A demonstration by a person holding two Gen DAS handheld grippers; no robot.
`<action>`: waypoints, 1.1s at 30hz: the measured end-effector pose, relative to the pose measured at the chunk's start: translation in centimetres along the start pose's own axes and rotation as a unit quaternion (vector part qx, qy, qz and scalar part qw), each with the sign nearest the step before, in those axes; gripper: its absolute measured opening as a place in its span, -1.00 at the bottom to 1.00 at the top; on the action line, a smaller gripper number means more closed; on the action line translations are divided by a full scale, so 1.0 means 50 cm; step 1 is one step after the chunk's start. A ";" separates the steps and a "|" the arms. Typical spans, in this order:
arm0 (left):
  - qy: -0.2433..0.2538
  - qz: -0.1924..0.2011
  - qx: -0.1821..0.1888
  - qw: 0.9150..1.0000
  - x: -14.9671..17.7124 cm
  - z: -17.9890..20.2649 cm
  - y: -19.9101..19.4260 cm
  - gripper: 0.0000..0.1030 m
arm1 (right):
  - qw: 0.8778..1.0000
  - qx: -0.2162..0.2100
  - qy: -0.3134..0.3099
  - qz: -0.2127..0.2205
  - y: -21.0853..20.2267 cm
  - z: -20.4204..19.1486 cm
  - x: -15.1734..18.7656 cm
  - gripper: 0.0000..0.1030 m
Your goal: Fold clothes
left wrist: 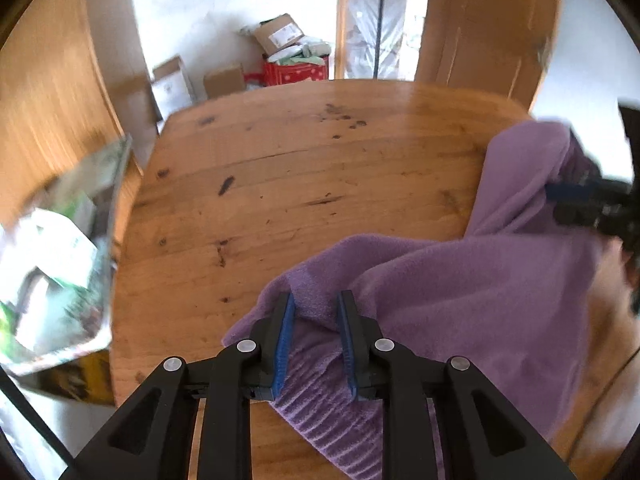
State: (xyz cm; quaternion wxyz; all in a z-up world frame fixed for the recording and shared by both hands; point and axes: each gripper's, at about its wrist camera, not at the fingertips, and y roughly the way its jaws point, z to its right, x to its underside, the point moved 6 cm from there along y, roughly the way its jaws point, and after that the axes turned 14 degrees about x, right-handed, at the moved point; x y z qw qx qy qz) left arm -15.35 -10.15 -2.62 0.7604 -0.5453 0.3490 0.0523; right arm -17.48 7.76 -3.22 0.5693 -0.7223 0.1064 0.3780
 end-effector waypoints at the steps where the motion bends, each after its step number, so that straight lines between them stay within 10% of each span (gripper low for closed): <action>1: 0.012 -0.002 -0.009 1.000 -0.001 0.006 0.002 -0.54 | 1.000 0.000 0.000 -0.002 0.002 -0.001 0.003 -0.27; 9: 0.004 0.042 0.038 0.998 -0.020 0.004 -0.031 -0.30 | 1.000 -0.005 0.005 -0.004 0.005 -0.006 0.014 -0.27; 33: 0.019 -0.031 0.069 0.997 -0.036 -0.004 0.023 -0.29 | 1.000 -0.016 0.010 -0.005 0.010 -0.009 0.015 -0.27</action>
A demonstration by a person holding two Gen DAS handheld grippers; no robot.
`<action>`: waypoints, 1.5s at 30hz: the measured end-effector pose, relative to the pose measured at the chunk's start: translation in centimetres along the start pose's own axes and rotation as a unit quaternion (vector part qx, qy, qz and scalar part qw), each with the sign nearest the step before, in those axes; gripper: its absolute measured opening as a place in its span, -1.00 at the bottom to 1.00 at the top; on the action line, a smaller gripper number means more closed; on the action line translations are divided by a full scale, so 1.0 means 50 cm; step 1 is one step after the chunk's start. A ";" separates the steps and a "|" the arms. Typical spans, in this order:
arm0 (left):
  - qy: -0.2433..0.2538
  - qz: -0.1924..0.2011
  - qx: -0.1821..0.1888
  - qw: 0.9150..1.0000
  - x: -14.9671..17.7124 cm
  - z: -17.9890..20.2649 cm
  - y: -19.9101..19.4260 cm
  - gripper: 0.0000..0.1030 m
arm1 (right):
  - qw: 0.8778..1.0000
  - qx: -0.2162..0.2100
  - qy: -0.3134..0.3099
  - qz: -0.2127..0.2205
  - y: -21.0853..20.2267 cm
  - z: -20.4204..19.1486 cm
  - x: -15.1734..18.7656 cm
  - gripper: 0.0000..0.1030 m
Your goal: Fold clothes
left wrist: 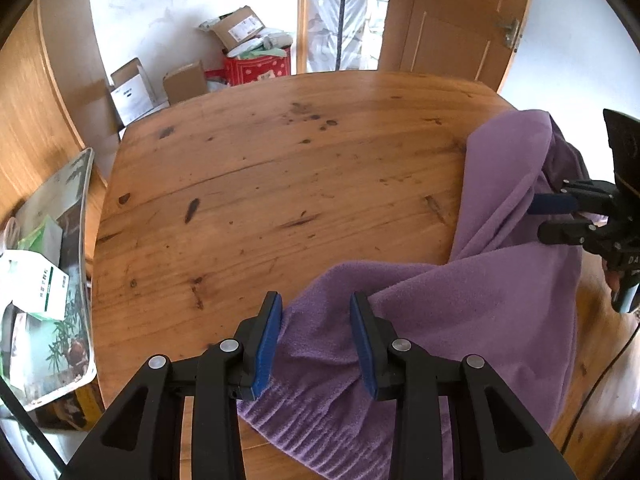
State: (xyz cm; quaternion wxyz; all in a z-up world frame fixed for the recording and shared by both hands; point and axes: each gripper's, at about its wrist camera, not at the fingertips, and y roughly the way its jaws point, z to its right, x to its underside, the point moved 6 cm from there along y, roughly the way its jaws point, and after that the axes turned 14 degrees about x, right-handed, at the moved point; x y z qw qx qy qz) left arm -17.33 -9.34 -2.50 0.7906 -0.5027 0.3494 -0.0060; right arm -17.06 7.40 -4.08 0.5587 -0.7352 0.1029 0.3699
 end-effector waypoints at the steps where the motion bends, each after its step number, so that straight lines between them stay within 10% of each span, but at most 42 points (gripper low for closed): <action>1: 0.001 0.000 -0.001 1.000 0.000 0.001 0.001 -0.29 | 1.000 0.001 0.001 0.000 0.001 0.000 0.000 -0.27; 11: 0.002 0.003 0.004 1.000 0.008 0.009 -0.002 -0.32 | 1.000 0.006 0.005 -0.003 0.005 0.003 -0.001 -0.27; 14: 0.001 0.008 0.005 1.000 0.010 0.010 -0.006 -0.88 | 1.000 0.007 0.005 -0.003 0.007 0.003 -0.002 -0.27; 31: 0.039 0.074 0.041 0.996 0.057 0.116 -0.107 -0.97 | 1.000 -0.014 -0.017 0.013 -0.026 -0.024 -0.004 -0.27; 45: -0.020 0.076 0.017 0.997 0.050 0.048 -0.096 -0.86 | 0.979 0.085 -0.182 0.044 0.005 -0.082 -0.034 -0.28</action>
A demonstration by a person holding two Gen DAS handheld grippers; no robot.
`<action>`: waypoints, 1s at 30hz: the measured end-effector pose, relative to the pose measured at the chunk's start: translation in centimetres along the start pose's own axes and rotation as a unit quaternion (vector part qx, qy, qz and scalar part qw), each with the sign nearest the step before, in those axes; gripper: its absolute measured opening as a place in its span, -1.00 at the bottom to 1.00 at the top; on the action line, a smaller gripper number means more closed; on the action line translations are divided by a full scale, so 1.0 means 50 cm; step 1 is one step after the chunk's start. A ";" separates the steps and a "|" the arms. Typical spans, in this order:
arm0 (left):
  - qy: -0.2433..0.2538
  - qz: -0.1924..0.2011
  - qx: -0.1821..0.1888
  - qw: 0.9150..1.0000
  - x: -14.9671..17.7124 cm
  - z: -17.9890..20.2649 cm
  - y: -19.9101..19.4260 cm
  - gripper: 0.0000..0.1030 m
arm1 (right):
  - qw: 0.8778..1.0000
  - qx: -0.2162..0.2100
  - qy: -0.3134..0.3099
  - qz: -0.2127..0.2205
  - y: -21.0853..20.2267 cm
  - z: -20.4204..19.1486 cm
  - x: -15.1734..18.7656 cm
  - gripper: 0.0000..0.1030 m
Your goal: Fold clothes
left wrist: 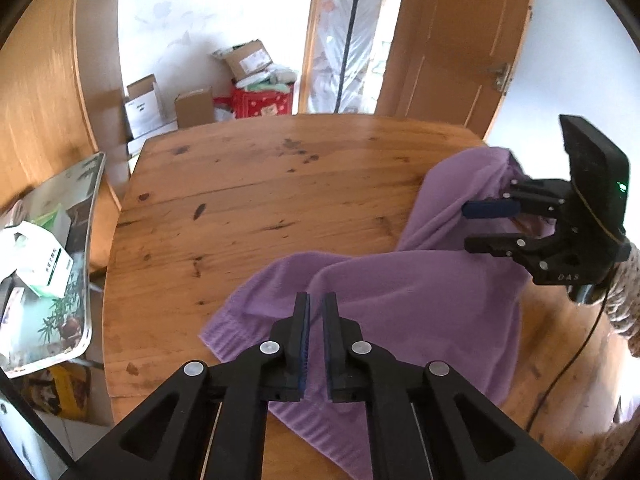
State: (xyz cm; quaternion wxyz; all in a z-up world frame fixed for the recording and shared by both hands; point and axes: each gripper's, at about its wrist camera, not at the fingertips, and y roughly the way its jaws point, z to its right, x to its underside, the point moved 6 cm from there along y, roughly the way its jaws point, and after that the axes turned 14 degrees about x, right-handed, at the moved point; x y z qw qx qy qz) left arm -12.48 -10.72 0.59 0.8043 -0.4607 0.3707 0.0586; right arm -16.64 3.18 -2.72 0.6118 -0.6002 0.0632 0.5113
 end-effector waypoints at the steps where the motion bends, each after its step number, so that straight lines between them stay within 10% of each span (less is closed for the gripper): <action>1: 0.001 -0.003 -0.004 1.000 -0.003 -0.006 0.003 -0.84 | 1.000 0.014 -0.014 0.002 0.004 -0.002 -0.004 -0.28; 11: 0.027 -0.061 0.017 0.998 -0.009 -0.037 0.054 -0.34 | 0.994 -0.016 -0.098 -0.037 0.052 -0.030 0.003 -0.30; 20: 0.037 -0.069 0.005 0.997 0.002 -0.045 0.063 -0.34 | 0.998 -0.011 -0.063 -0.019 0.040 -0.014 0.004 -0.92; 30: 0.037 -0.073 0.007 0.997 0.001 -0.048 0.066 -0.33 | 0.996 0.004 -0.089 -0.012 0.050 -0.019 0.001 -0.63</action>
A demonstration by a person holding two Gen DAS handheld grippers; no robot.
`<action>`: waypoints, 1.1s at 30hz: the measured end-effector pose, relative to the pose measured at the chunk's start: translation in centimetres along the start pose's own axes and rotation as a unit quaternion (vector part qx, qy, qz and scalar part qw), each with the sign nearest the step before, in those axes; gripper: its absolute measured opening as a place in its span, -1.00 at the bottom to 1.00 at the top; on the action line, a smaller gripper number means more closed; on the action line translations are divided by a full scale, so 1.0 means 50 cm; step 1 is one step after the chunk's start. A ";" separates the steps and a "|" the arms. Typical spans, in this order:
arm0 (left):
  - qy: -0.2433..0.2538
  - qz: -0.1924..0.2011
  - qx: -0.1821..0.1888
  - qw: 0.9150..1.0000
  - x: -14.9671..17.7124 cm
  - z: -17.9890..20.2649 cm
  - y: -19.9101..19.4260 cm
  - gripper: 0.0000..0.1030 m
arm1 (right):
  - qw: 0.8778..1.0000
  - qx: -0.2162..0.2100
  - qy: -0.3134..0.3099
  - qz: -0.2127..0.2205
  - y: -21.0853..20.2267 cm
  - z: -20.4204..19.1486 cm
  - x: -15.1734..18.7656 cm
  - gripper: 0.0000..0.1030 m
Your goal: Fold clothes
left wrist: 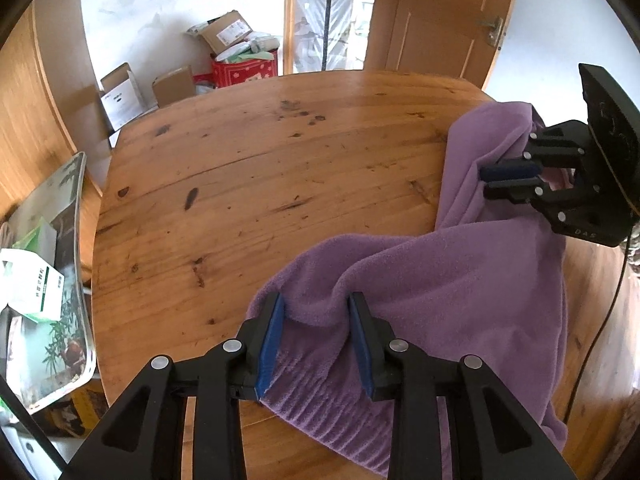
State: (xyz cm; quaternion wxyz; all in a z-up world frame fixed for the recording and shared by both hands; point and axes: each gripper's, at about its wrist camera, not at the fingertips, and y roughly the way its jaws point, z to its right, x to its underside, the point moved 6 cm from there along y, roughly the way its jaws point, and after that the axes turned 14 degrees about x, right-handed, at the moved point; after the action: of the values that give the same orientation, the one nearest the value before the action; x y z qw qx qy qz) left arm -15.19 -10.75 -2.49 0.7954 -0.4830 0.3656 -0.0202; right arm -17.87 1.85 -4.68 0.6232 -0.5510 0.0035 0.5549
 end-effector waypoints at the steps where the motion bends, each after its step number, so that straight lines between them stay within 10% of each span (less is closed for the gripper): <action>1: 0.001 -0.001 -0.001 1.000 0.000 0.000 0.000 -0.33 | 1.000 -0.002 -0.007 -0.002 0.003 -0.004 0.000 -0.62; 21: -0.024 0.020 -0.008 0.999 -0.001 -0.042 -0.032 -0.32 | 1.000 -0.023 0.007 -0.015 0.020 -0.010 0.013 -0.53; 25: -0.047 0.015 -0.012 0.999 0.010 -0.063 -0.026 0.02 | 1.000 -0.024 0.009 -0.014 0.021 -0.009 0.013 -0.53; 33: -0.033 -0.009 -0.022 0.999 0.018 -0.048 -0.006 0.03 | 0.999 -0.025 0.023 -0.012 0.021 -0.009 0.013 -0.52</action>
State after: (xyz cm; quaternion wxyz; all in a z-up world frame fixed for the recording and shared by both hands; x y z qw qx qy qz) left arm -15.86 -13.05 -3.43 0.7958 -0.5042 0.3355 -0.0035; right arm -18.08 1.76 -5.95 0.6152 -0.5792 -0.0025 0.5348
